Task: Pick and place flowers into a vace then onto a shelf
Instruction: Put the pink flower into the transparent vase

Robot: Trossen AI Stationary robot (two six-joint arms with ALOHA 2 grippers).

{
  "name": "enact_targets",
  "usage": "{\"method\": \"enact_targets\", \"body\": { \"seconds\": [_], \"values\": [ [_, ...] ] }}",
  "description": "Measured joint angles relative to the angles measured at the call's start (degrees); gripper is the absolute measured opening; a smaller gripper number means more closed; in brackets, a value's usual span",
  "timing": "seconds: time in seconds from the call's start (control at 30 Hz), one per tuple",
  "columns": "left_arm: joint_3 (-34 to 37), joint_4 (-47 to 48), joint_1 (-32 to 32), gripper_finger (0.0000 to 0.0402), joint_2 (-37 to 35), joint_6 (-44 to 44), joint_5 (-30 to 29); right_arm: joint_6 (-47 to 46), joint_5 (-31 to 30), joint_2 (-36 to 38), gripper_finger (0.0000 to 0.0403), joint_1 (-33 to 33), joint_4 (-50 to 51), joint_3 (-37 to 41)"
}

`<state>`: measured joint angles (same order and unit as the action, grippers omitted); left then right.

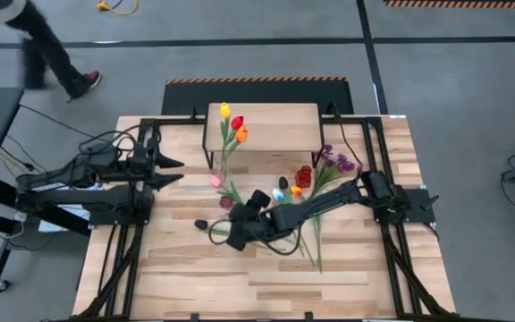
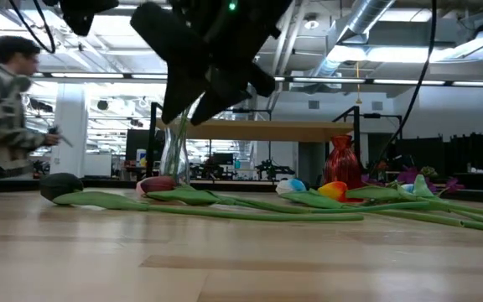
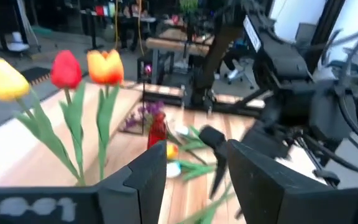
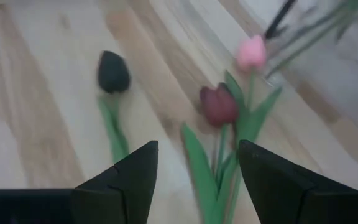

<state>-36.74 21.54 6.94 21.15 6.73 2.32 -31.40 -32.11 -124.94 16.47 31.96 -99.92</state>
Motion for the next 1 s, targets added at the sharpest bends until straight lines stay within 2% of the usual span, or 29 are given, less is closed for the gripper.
{"method": "enact_targets", "body": {
  "seconds": [0.23,0.4,1.0],
  "values": [
    [1.4,-0.1,-1.6,0.0157,-0.7,0.1,0.7,-6.8,1.1,-3.6,0.0217,-3.0,1.9,0.0],
    [1.4,-0.1,-2.6,0.0157,-0.7,0.2,3.4,-10.5,1.9,-7.3,0.0217,-4.6,2.5,0.0],
    [1.4,0.0,-4.5,0.0157,-0.7,0.1,3.4,-8.6,2.5,-7.3,0.0217,-7.4,4.2,0.0]
  ]
}}
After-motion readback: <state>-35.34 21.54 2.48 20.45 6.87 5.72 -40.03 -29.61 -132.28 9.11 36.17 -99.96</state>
